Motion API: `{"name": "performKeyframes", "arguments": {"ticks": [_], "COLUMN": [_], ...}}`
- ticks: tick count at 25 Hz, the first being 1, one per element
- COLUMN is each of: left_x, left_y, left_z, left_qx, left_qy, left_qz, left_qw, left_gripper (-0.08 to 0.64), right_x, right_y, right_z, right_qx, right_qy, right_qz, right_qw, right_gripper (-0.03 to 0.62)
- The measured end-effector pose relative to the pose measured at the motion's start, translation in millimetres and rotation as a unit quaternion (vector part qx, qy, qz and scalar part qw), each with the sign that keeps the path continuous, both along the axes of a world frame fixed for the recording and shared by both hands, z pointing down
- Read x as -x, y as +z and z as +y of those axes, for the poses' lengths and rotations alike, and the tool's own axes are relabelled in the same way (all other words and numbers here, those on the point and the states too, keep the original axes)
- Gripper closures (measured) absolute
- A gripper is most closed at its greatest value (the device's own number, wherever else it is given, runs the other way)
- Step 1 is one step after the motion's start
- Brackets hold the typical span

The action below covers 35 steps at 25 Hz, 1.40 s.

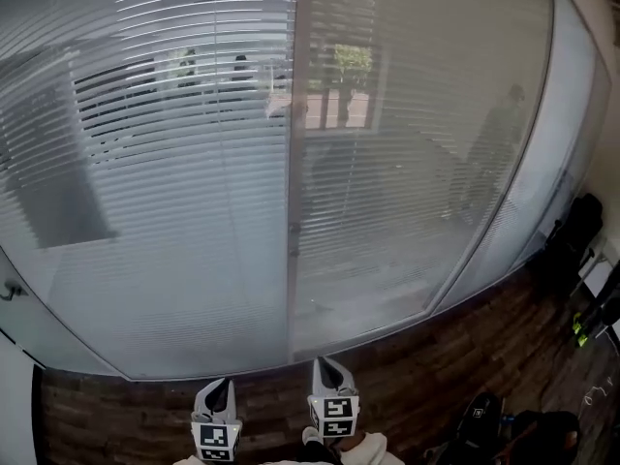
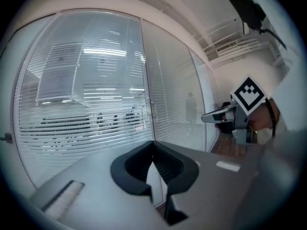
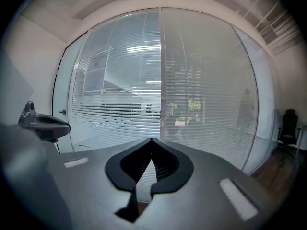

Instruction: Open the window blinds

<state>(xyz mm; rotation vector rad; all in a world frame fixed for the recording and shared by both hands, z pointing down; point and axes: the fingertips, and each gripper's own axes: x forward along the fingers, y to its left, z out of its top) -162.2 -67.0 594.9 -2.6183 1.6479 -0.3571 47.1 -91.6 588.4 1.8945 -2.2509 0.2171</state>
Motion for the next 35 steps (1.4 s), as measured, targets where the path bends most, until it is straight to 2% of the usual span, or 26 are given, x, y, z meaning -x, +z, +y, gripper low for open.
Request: {"name": "performKeyframes", "arguments": {"ticks": [8, 16, 26, 35], "left_x": [35, 50, 38, 8], "left_y": [3, 8, 0, -1], "left_z": [45, 67, 88, 100], "left_qx": [0.003, 0.002, 0.001, -0.002], "left_qy": [0.036, 0.045, 0.064, 0.062], "left_qz": [0.010, 0.025, 0.031, 0.038], "left_qw": [0.9993, 0.9987, 0.9975, 0.9974], "left_gripper": [0.560, 0.560, 0.560, 0.560], "right_x": [38, 55, 54, 34], "right_y": [24, 31, 25, 11], "right_z": [58, 86, 116, 132], "right_qx": [0.028, 0.036, 0.040, 0.014], "right_qy": [0.041, 0.049, 0.055, 0.023], "right_qz": [-0.021, -0.019, -0.027, -0.030], "right_qw": [0.999, 0.998, 0.997, 0.999], "right_gripper": [0.591, 0.591, 0.592, 0.592]}}
